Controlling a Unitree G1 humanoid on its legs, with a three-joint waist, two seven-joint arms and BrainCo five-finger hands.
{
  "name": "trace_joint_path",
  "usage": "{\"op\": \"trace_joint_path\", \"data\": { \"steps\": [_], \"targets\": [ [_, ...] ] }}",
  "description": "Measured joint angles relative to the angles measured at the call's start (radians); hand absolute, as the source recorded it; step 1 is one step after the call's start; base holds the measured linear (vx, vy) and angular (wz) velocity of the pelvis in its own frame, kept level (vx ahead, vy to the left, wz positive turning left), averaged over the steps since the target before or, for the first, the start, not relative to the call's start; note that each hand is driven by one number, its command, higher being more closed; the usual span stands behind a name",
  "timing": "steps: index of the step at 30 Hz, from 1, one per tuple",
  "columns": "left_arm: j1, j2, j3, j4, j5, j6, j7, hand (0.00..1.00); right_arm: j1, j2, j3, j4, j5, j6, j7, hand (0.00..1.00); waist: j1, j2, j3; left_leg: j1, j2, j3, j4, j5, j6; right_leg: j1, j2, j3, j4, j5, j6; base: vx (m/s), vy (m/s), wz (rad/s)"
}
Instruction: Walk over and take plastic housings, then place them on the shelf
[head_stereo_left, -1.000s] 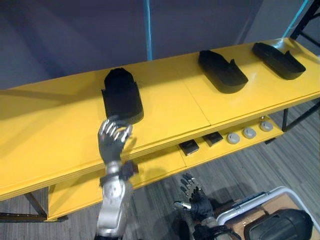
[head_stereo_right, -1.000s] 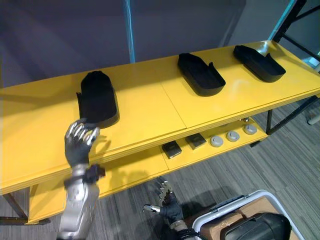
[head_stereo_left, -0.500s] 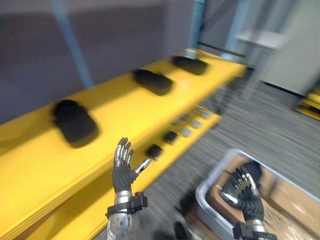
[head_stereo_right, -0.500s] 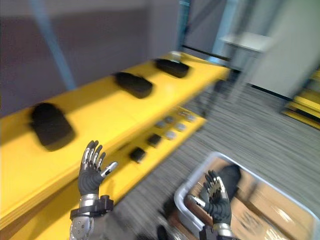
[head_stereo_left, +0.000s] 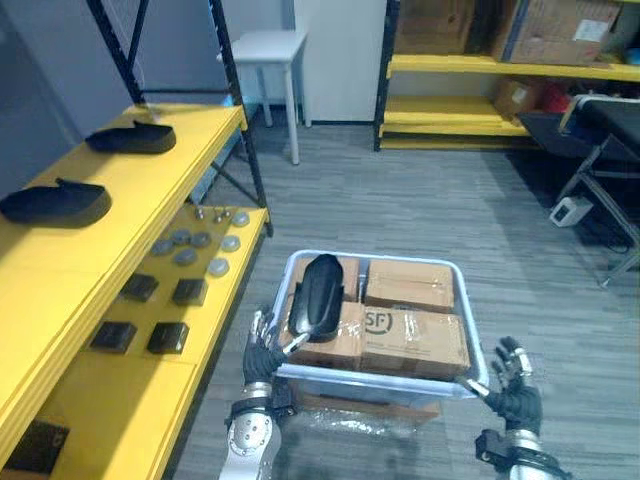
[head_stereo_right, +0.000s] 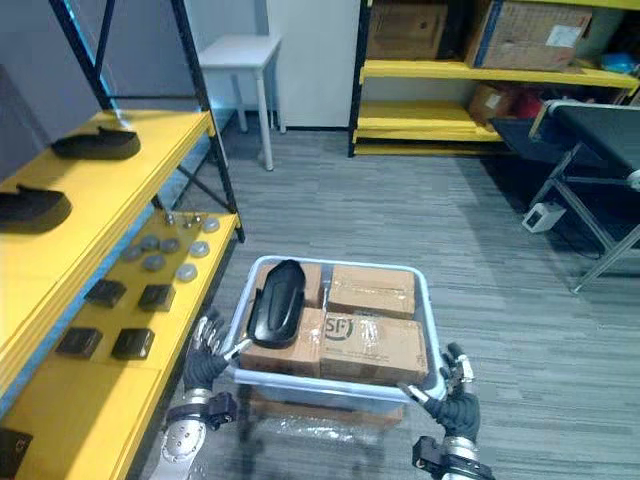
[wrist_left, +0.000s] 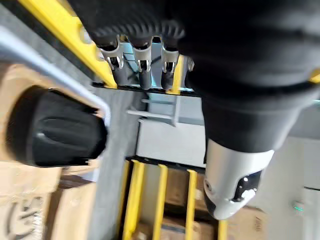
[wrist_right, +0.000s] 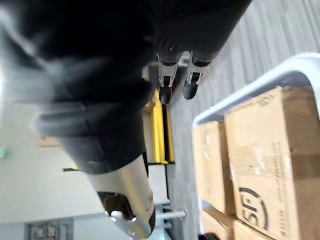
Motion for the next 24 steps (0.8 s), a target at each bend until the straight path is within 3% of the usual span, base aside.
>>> {"op": "trace_joint_path", "data": {
  "steps": [1, 3, 4, 5, 6, 8, 11, 16, 21, 24],
  "targets": [
    [0.003, 0.0, 0.035, 0.059, 0.032, 0.008, 0.002, 0.0, -0.034, -0.01, 0.013, 0.042, -0.015, 0.001, -0.01, 0.0, 0.005, -0.005, 0.005, -0.061, -0.021, -0.135, 0.06, -0.021, -0.026, 0.003, -0.006, -0.003, 0.0, 0.001, -0.007, 0.05, -0.152, 0.01],
    [0.01, 0.001, 0.063, 0.113, 0.076, 0.027, 0.016, 0.0, -0.092, -0.024, 0.013, 0.107, -0.042, 0.004, -0.036, 0.0, 0.026, -0.009, 0.016, -0.084, -0.095, -0.262, 0.018, -0.042, -0.059, 0.005, -0.032, -0.004, 0.007, 0.001, -0.008, 0.05, 0.017, 0.0],
    [0.032, 0.005, 0.075, 0.144, 0.097, 0.034, 0.031, 0.0, -0.146, -0.028, 0.012, 0.168, -0.048, 0.012, -0.056, 0.0, 0.038, -0.006, 0.023, -0.07, -0.154, -0.326, -0.114, -0.027, -0.044, 0.008, -0.049, -0.003, 0.009, 0.001, -0.006, 0.07, 0.14, -0.02],
    [0.054, 0.003, 0.08, 0.173, 0.109, 0.039, 0.046, 0.0, -0.195, -0.031, 0.001, 0.221, -0.071, 0.021, -0.074, 0.0, 0.054, 0.018, 0.026, -0.052, -0.181, -0.374, -0.257, 0.082, -0.023, 0.009, -0.045, -0.007, 0.008, -0.003, 0.008, 0.09, 0.183, 0.03],
    [0.067, 0.007, 0.086, 0.196, 0.109, 0.039, 0.049, 0.0, -0.236, -0.029, -0.003, 0.265, -0.089, 0.03, -0.093, 0.0, 0.072, 0.023, 0.03, -0.039, -0.196, -0.394, -0.296, 0.102, -0.062, 0.015, -0.05, -0.011, 0.002, -0.007, 0.025, 0.1, 0.188, 0.25],
    [0.083, 0.023, 0.094, 0.239, 0.109, 0.05, 0.049, 0.0, -0.306, -0.014, -0.001, 0.33, -0.131, 0.045, -0.131, 0.0, 0.081, 0.001, 0.043, -0.019, -0.247, -0.402, -0.394, 0.151, -0.046, 0.006, -0.088, -0.026, -0.002, -0.002, 0.034, 0.07, 0.134, 0.4],
    [0.145, 0.045, 0.076, 0.249, 0.109, 0.058, 0.043, 0.0, -0.478, 0.001, -0.013, 0.425, -0.191, 0.079, -0.186, 0.0, 0.115, -0.003, 0.074, -0.032, -0.299, -0.432, -0.455, 0.194, -0.022, -0.006, -0.125, -0.068, -0.01, 0.011, 0.055, 0.05, 0.12, 0.4],
    [0.138, 0.063, -0.008, 0.251, 0.108, 0.056, 0.03, 0.0, -0.875, -0.034, -0.151, 0.675, -0.2, 0.125, -0.322, 0.0, 0.186, 0.001, 0.162, -0.09, -0.326, -0.467, -0.469, 0.223, -0.005, -0.046, -0.139, -0.093, -0.01, 0.023, 0.074, -0.03, 0.072, 0.26],
    [0.094, 0.082, -0.061, 0.25, 0.074, 0.022, 0.039, 0.0, -1.233, -0.17, -0.221, 0.921, -0.204, 0.157, -0.418, 0.0, 0.221, 0.018, 0.262, -0.156, -0.338, -0.511, -0.465, 0.251, 0.004, -0.088, -0.141, -0.122, 0.0, 0.026, 0.075, -0.05, 0.043, 0.25],
    [0.074, 0.086, -0.075, 0.258, 0.046, 0.007, 0.045, 0.0, -1.364, -0.24, -0.219, 1.042, -0.204, 0.169, -0.431, 0.0, 0.232, 0.029, 0.286, -0.194, -0.337, -0.524, -0.45, 0.253, 0.006, -0.118, -0.138, -0.127, 0.009, 0.032, 0.073, -0.02, 0.016, 0.09]
  ]
}}
